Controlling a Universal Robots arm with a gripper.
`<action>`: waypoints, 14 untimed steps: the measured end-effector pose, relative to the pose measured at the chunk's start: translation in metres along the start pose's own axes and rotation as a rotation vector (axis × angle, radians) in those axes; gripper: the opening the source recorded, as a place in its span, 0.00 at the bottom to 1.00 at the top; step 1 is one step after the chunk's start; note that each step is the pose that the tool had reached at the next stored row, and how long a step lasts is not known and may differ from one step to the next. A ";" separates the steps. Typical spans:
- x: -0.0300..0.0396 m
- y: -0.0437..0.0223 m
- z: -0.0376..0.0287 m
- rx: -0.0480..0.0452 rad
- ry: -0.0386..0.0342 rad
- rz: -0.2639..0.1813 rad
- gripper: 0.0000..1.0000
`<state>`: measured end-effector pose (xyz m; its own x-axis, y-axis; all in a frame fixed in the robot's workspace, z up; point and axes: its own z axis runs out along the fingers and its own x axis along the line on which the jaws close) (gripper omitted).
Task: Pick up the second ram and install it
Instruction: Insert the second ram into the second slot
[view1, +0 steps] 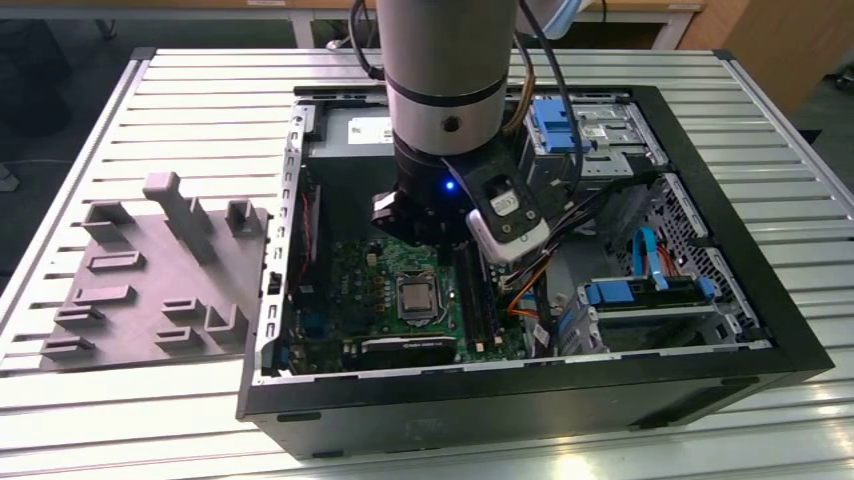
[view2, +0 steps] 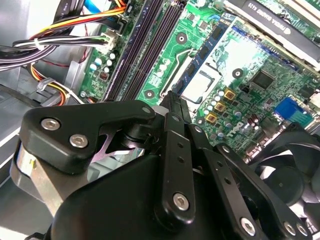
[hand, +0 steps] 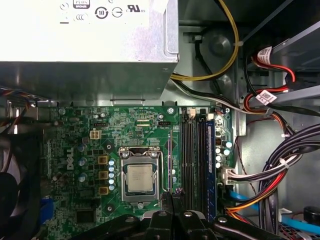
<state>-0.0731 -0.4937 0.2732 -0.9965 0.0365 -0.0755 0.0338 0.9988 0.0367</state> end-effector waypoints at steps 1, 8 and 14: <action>0.0000 0.0000 0.0004 0.0001 0.0000 0.000 0.11; 0.0002 -0.0001 0.0027 0.0002 0.0000 0.000 0.11; -0.0004 -0.0001 0.0040 0.0001 0.0000 0.000 0.11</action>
<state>-0.0724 -0.4937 0.2692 -0.9965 0.0365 -0.0755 0.0338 0.9988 0.0366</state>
